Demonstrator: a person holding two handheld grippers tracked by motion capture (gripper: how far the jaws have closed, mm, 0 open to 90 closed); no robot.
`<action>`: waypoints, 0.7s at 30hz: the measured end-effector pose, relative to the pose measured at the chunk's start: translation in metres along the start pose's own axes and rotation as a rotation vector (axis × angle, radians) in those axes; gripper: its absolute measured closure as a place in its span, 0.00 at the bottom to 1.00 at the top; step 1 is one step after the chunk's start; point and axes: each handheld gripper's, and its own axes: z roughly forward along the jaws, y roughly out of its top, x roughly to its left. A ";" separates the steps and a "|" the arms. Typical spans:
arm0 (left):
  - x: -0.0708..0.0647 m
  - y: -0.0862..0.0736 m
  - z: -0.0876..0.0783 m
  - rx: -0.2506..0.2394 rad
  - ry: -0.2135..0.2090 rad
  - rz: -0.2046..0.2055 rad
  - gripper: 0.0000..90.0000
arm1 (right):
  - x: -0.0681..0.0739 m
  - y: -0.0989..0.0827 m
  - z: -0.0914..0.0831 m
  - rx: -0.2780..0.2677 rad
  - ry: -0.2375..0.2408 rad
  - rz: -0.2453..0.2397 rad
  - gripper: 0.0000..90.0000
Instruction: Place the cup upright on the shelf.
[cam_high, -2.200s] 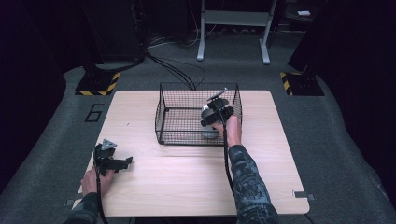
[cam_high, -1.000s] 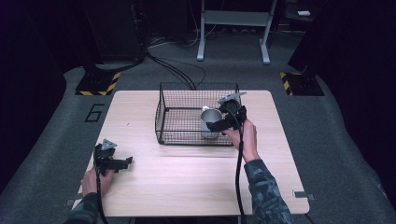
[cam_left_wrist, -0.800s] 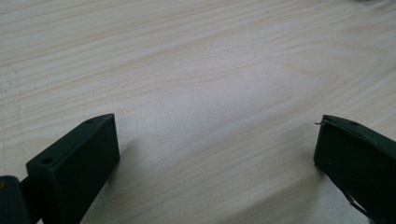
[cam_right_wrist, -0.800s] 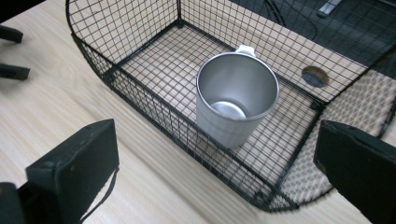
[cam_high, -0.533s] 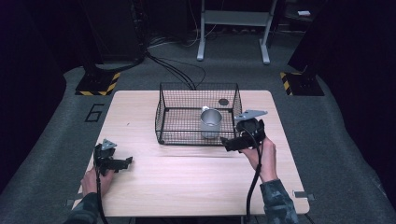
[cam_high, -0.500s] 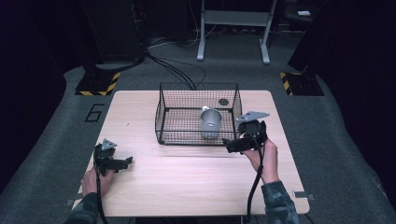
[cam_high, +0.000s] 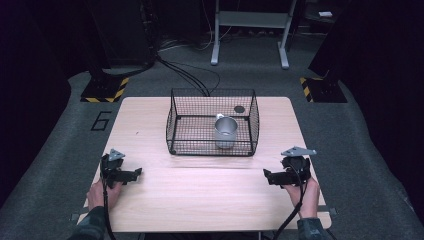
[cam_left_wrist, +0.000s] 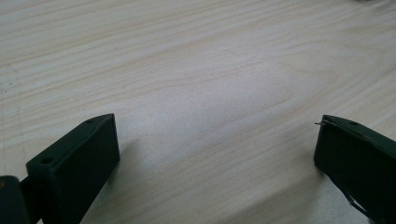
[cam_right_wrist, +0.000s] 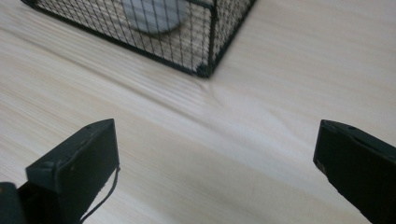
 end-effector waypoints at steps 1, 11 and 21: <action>0.000 0.000 0.000 0.000 0.000 0.000 0.00 | -0.004 -0.008 0.002 0.003 0.004 0.008 0.00; -0.001 0.000 0.000 -0.006 0.001 -0.009 0.00 | -0.038 -0.084 0.035 0.076 -0.084 0.151 0.00; 0.000 0.000 0.000 0.003 -0.001 0.000 0.00 | -0.047 -0.107 0.041 -0.001 -0.135 0.146 0.00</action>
